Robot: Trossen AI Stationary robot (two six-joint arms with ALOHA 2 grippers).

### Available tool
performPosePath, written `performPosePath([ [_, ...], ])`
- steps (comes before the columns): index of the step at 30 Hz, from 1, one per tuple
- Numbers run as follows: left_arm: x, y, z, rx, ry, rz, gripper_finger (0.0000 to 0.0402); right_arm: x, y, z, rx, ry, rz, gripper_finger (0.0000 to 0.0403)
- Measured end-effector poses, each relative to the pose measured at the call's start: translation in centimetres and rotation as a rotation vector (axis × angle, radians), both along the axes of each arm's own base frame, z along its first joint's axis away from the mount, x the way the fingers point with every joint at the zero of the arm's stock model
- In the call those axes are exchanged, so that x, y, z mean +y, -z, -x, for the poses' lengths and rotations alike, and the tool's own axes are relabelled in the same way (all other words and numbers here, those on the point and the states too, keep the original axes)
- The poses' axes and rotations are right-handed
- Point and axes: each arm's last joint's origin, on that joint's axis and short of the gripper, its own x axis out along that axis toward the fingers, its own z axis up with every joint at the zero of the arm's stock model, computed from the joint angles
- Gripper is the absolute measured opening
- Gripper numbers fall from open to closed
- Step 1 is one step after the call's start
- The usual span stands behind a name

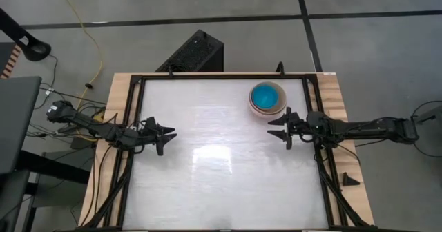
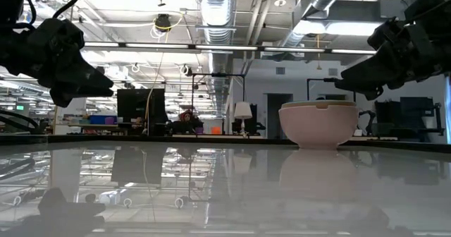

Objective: Nest bowls inside each other
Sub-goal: Return to Home Position

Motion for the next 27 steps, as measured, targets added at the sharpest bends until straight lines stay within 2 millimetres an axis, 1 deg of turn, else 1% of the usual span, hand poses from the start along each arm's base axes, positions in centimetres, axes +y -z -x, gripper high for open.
performPosePath([
  [27, 0.00, -0.01, 0.00, 0.001, 0.000, 0.000, 0.0135, 0.00, 0.19, 0.03, 0.020, 0.001, -0.001, 0.0232],
])
